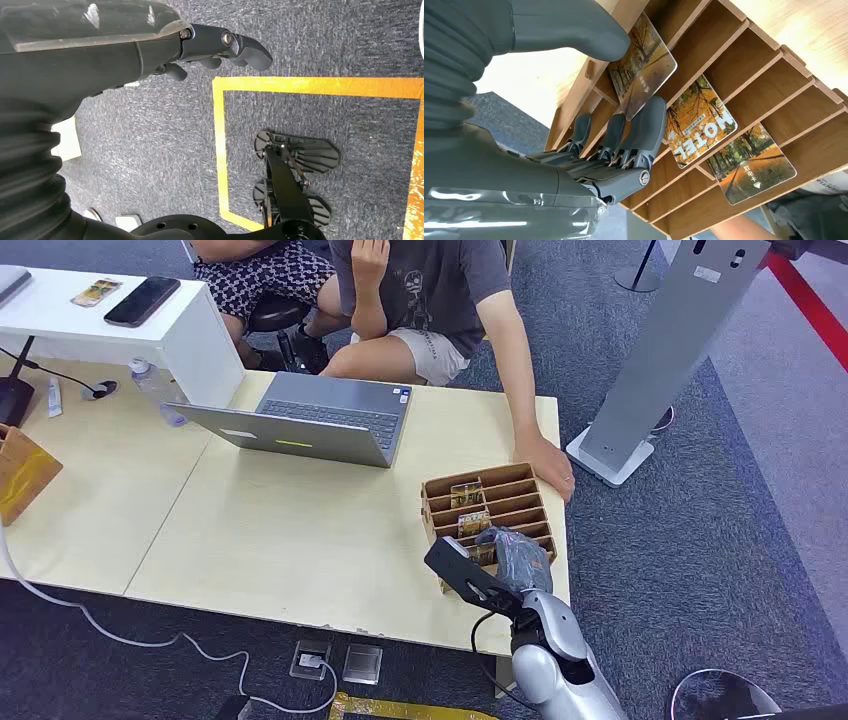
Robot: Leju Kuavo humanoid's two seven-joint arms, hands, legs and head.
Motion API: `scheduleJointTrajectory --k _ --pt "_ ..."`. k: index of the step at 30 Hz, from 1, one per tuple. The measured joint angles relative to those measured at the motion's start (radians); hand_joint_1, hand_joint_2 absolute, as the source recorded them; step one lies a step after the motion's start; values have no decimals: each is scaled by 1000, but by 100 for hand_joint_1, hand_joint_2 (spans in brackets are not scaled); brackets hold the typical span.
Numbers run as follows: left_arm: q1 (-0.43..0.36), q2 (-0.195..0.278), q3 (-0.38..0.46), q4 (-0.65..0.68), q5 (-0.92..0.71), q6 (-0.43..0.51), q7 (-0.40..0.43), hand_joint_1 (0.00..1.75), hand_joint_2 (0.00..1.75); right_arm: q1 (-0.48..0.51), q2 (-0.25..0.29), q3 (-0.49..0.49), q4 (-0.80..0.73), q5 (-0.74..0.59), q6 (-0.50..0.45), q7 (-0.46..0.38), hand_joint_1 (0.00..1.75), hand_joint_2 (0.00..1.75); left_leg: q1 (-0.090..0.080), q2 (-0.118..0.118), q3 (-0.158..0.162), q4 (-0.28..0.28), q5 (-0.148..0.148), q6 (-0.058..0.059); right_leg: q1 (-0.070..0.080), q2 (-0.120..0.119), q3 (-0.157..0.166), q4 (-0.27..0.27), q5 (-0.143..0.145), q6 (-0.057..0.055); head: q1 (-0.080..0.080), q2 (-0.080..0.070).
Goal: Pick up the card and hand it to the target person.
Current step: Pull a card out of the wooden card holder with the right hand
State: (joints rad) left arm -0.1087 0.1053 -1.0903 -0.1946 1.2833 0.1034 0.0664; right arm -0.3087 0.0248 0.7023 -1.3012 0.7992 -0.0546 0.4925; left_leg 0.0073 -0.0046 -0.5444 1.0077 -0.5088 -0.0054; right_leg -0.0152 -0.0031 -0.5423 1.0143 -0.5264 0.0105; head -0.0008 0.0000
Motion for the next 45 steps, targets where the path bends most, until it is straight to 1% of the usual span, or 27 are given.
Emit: scheduleJointTrajectory --k 6,13,19,24,32,36,45 --pt "0 0 0 0 0 0 0 0 175 1 0 0 2 0 1 0 81 175 0 0 0 0 0 0 0 0 0 0 0 0 0 0" --pt "0 0 0 0 0 0 0 0 175 2 0 0 5 1 1 -1 82 175 0 0 0 0 0 0 0 0 0 0 0 0 0 0" --pt "0 0 0 0 0 0 0 0 175 2 0 0 6 2 0 -3 78 175 0 0 0 0 0 0 0 0 0 0 0 0 0 0" --pt "0 0 0 0 0 0 0 0 175 2 0 0 8 6 0 -5 66 175 0 0 0 0 0 0 0 0 0 0 0 0 0 0" --pt "0 0 0 0 0 -1 0 0 175 3 0 0 17 6 -4 -12 73 175 0 0 0 0 0 0 0 0 0 0 0 0 0 0" --pt "0 0 0 0 0 -1 0 0 175 2 0 0 16 8 -7 -15 80 175 0 0 0 0 0 0 0 0 0 0 0 0 0 0" --pt "0 0 0 0 0 -1 1 0 175 2 -1 0 10 10 -7 -16 82 175 0 0 0 0 0 0 0 0 0 0 0 0 0 0"
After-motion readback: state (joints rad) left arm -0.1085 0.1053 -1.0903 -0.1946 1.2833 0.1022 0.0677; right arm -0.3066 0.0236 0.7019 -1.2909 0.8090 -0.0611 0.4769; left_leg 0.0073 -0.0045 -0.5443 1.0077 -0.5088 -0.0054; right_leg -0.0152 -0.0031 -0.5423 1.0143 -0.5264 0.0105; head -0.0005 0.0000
